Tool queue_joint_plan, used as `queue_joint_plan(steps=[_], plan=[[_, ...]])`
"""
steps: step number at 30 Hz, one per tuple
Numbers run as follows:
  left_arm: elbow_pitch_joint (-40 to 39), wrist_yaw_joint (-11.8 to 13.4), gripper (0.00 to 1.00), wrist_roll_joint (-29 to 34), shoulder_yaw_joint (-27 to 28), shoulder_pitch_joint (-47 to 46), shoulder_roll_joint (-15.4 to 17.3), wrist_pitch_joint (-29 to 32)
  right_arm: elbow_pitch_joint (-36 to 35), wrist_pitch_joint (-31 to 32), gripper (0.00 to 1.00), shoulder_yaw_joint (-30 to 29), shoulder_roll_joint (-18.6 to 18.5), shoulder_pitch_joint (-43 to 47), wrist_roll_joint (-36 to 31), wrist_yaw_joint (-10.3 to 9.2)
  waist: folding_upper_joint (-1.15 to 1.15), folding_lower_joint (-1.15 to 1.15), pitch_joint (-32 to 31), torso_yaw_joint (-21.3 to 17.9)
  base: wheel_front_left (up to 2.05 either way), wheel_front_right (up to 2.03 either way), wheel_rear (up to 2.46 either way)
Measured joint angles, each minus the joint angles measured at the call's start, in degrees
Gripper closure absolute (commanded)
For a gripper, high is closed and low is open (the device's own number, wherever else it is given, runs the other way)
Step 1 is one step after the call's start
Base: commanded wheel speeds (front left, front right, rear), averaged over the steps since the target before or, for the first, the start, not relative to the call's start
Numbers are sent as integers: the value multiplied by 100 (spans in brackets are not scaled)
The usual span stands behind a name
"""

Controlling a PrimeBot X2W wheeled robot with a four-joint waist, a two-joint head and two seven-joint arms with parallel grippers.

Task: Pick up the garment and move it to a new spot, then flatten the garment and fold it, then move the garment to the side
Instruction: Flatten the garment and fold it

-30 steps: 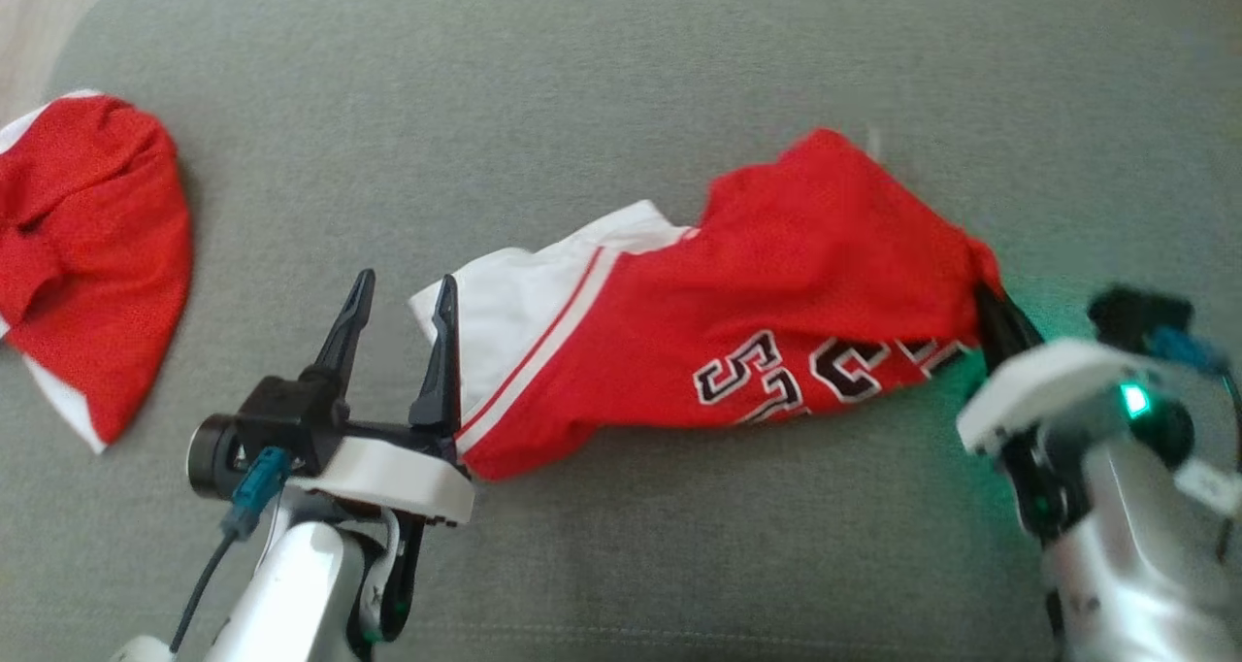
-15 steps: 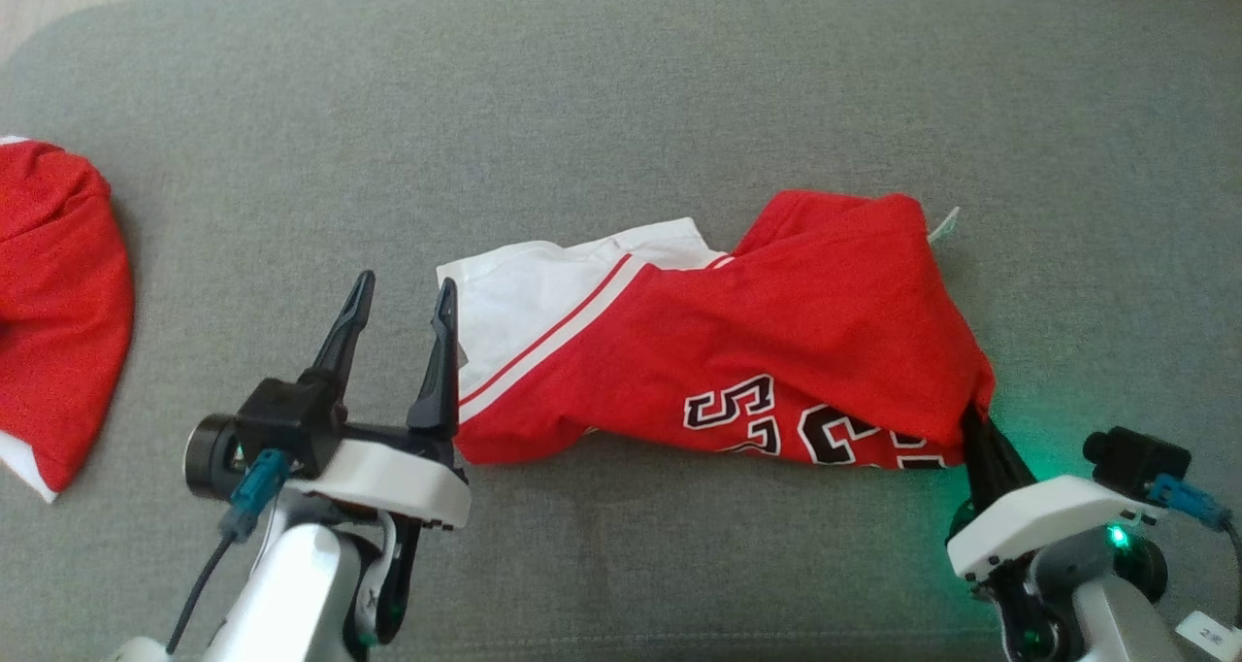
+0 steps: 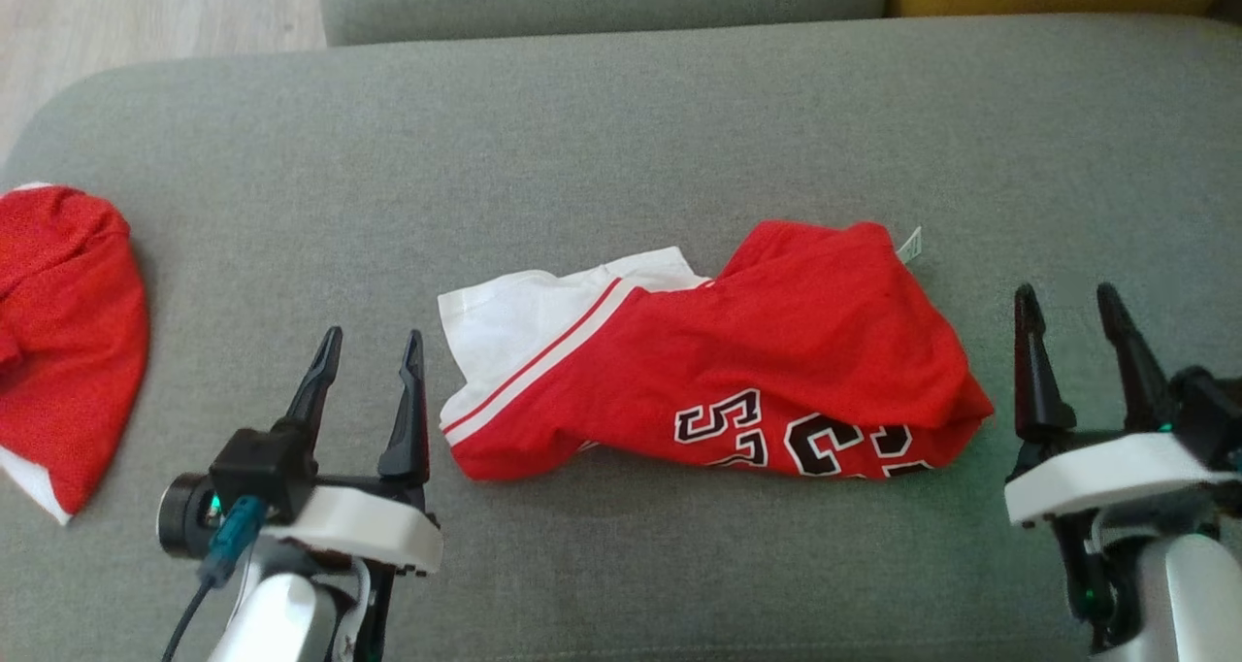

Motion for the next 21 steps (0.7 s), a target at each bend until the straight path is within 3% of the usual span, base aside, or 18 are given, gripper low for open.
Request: queue_joint_plan(steps=[7, 21], plan=[[-101, 51, 0, 1, -16, 218, 104, 16, -602, 393, 0, 411, 0, 325, -347, 0, 0, 0, -179, 9, 0, 0, 0], [-222, 143, 0, 1, -112, 335, 148, 115, -772, 588, 0, 485, 5, 549, -337, 0, 0, 0, -238, 35, 0, 0, 0]])
